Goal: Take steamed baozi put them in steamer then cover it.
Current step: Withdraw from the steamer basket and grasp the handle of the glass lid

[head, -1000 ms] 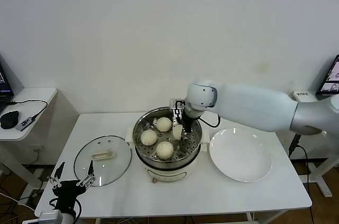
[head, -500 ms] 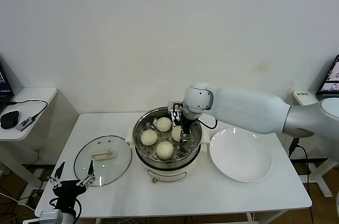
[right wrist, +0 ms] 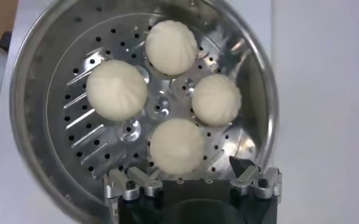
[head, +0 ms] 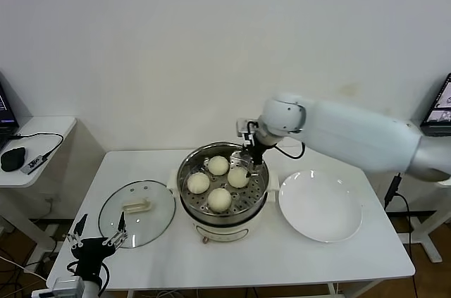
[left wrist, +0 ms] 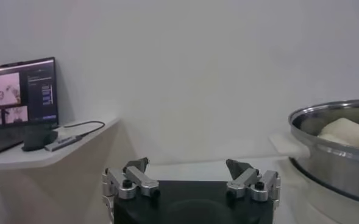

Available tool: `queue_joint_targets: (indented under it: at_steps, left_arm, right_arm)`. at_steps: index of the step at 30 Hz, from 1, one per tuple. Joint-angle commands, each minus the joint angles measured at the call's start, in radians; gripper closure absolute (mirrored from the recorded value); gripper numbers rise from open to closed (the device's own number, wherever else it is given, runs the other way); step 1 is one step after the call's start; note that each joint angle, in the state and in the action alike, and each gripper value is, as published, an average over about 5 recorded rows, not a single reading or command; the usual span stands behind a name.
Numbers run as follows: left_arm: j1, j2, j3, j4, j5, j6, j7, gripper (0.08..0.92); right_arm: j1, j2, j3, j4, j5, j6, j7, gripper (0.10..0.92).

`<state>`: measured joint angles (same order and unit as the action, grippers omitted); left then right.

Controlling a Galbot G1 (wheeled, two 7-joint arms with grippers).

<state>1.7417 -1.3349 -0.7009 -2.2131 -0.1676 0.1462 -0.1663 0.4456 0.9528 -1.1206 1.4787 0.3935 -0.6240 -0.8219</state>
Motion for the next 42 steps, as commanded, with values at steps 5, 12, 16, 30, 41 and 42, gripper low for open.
queue_joint_targets:
  at_steps: [5, 12, 16, 30, 41, 42]
  left_arm:
    - [-0.012, -0.003, 0.000, 0.055, 0.010, -0.031, -0.007, 0.177]
    - [-0.012, -0.013, 0.006, 0.104, 0.099, -0.098, -0.024, 0.177]
    - [-0.015, -0.020, 0.017, 0.123, 0.147, -0.127, -0.030, 0.177]
    - [-0.065, 0.026, 0.011, 0.257, 0.602, -0.213, -0.043, 0.177]
    - [-0.138, 0.203, 0.016, 0.448, 1.297, -0.266, -0.086, 0.177]
    - [-0.149, 0.206, 0.025, 0.463, 1.333, -0.269, -0.092, 0.177]
  right_arm:
    - [-0.679, -0.396, 0.578, 0.328, 0.129, 0.251, 0.694, 0.203]
    - [-1.219, -0.342, 1.086, 0.376, -0.018, 0.486, 0.793, 0.203]
    - [-1.492, -0.191, 1.375, 0.364, -0.141, 0.649, 0.774, 0.203]
    - [-1.861, 0.319, 1.919, 0.383, -0.218, 0.850, 0.634, 0.203]
    - [-2.000, 0.458, 2.079, 0.464, -0.212, 0.842, 0.660, 0.203]
    - [-2.003, 0.465, 2.088, 0.464, -0.211, 0.846, 0.662, 0.203]
